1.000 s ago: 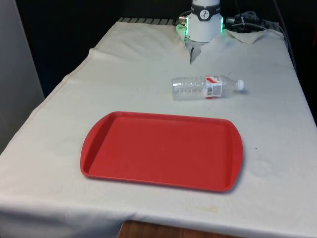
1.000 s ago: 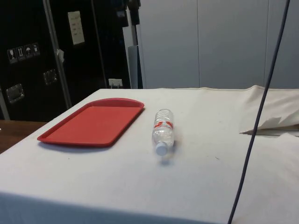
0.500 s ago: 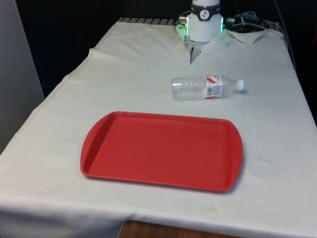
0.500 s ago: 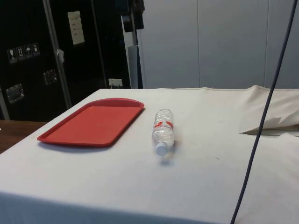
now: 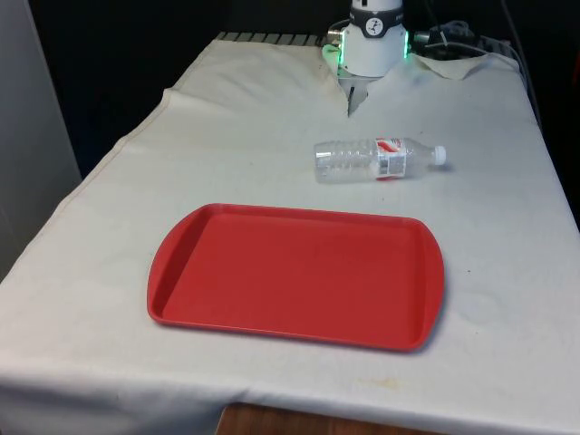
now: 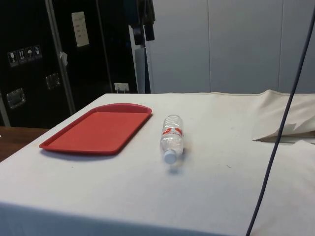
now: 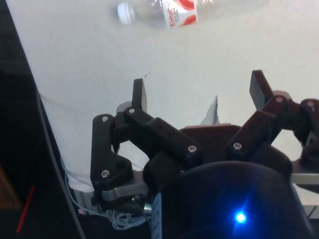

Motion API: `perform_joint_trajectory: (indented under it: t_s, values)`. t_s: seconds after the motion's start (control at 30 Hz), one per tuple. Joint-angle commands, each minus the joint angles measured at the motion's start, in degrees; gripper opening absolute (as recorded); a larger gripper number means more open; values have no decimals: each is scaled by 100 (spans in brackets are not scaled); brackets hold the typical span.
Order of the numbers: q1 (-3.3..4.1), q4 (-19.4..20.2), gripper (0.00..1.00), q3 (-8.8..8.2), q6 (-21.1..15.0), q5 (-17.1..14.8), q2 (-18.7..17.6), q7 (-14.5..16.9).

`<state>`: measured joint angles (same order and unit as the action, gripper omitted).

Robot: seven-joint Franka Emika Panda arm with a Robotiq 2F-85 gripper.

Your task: Place the bottle upright on the tray.

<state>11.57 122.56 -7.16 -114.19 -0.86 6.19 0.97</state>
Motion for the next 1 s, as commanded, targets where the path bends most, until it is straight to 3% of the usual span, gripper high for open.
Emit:
perform_joint_trajectory:
  t_s: [0.0,0.97]
  values:
    - [6,97,100,23,-109,46,52,-63]
    - [0,716,100,327,-607,0,69,-166]
